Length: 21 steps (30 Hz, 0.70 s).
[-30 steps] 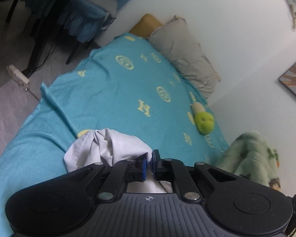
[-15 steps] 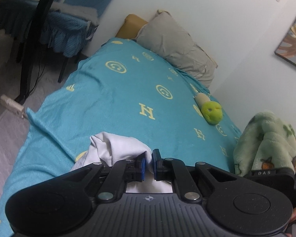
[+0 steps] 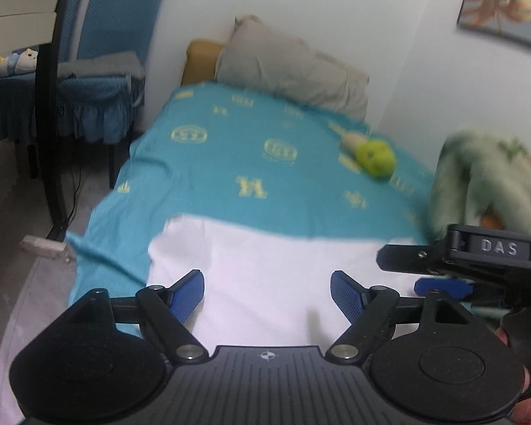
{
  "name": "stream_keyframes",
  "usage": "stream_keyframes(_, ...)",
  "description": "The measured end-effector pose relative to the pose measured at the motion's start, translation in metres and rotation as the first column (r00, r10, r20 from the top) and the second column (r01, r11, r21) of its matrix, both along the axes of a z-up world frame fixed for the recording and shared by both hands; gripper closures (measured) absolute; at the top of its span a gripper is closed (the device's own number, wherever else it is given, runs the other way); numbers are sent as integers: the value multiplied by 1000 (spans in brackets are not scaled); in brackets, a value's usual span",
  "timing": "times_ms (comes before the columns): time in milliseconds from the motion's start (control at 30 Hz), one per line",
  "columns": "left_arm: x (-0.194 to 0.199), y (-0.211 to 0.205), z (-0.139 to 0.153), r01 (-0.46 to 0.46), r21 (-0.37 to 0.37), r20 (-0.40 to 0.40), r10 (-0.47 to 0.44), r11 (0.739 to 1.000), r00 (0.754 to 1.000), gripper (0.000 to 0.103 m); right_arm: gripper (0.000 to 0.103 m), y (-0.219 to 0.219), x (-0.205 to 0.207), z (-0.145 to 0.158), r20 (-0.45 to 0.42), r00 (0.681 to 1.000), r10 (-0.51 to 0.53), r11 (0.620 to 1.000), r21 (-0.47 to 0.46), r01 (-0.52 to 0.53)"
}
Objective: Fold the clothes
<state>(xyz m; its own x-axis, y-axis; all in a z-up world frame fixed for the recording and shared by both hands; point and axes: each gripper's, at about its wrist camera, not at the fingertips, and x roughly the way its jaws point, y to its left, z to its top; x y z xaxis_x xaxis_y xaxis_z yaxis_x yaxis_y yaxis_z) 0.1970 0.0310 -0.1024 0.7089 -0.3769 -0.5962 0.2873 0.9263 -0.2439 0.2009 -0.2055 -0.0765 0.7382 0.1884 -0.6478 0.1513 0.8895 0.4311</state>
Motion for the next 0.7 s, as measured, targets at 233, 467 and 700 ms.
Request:
stream_keyframes(233, 14, -8, -25, 5, 69, -70, 0, 998, 998, 23, 29, 3, 24, -29, -26, 1000, 11, 991, -133, -15)
stream_keyframes(467, 8, -16, -26, 11, 137, -43, -6, 990, 999, 24, 29, 12, 23, -30, -26, 999, 32, 985, -169, -36)
stream_keyframes(700, -37, -6, -1, -8, 111, -11, 9, 994, 1000, 24, 29, 19, -24, -4, -5, 1000, 30, 985, -170, -30)
